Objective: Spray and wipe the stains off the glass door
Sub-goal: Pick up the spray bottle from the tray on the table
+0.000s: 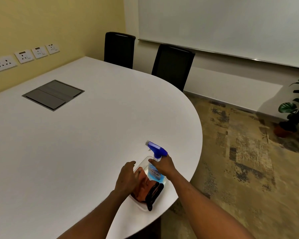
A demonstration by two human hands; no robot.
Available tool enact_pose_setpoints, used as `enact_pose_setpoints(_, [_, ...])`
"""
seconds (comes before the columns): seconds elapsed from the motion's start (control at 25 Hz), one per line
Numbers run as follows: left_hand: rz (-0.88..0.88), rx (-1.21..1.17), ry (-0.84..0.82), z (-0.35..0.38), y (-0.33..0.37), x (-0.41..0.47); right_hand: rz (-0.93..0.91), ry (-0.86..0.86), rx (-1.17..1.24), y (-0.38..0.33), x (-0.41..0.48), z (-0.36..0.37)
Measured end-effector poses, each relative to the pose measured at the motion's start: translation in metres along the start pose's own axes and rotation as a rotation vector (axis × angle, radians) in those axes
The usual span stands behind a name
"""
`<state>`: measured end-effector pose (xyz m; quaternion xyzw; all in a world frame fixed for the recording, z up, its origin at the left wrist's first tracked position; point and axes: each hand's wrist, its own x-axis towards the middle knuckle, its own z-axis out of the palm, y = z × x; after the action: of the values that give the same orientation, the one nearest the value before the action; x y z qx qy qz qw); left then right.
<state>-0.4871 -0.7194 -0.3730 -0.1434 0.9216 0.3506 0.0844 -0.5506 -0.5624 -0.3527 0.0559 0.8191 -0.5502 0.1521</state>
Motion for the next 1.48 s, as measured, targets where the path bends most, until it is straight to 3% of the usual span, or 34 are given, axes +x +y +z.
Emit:
enact_pose_setpoints(0.12, [-0.001, -0.025, -0.035, 0.001, -0.004, 0.009, 0.072, 0.067, 0.025, 0.001, 0.004, 0.007])
enact_pose_setpoints(0.4, [0.064, -0.072, -0.093, 0.004, 0.004, 0.027, 0.044, 0.146, 0.086, -0.016, -0.007, 0.003])
enact_pose_setpoints(0.84, [0.425, -0.276, -0.241, -0.001, 0.06, 0.025, -0.11, 0.309, 0.086, -0.082, -0.065, -0.042])
enact_pose_setpoints(1.04, [0.491, -0.342, -0.253, 0.028, 0.087, -0.006, -0.079, 0.445, 0.091, -0.069, -0.109, -0.067])
enact_pose_setpoints(1.2, [0.609, -0.371, -0.439, 0.059, 0.112, -0.041, -0.023, 0.549, 0.151, -0.044, -0.152, -0.093])
enact_pose_setpoints(1.48, [0.899, -0.263, -0.559, 0.121, 0.17, -0.159, -0.043, 0.79, 0.304, 0.018, -0.277, -0.162])
